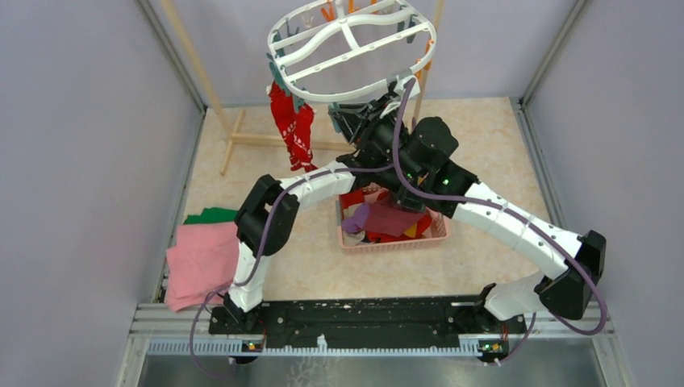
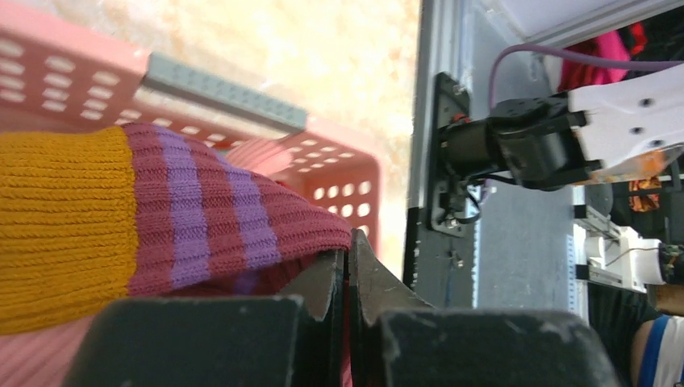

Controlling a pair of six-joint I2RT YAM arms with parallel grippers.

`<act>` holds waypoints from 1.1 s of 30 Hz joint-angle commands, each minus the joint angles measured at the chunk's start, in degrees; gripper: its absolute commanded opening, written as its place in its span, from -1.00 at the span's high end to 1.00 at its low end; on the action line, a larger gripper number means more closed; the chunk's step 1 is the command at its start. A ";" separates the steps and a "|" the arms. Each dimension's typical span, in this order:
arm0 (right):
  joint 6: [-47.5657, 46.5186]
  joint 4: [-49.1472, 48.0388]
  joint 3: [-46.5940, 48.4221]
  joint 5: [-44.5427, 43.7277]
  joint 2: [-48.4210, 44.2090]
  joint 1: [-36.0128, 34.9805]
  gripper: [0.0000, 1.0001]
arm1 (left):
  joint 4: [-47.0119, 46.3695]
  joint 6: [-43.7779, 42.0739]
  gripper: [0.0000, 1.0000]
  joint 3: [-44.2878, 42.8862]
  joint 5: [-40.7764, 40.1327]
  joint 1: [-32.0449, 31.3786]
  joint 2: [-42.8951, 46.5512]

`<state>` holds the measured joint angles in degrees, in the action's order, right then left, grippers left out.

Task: Remove the socks clipped to the hanger
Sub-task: Place the sock in the bin.

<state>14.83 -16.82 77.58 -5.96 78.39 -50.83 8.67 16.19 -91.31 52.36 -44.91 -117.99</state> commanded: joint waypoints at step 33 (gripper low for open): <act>3.09 1.06 -3.86 0.78 -5.77 4.48 1.00 | 63.68 -70.49 -0.98 9.40 13.02 21.97 40.27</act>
<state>17.30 -16.47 74.56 -5.26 74.65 -47.20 61.95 -40.91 -79.26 56.86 -27.88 -84.16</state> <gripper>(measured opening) 0.239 0.987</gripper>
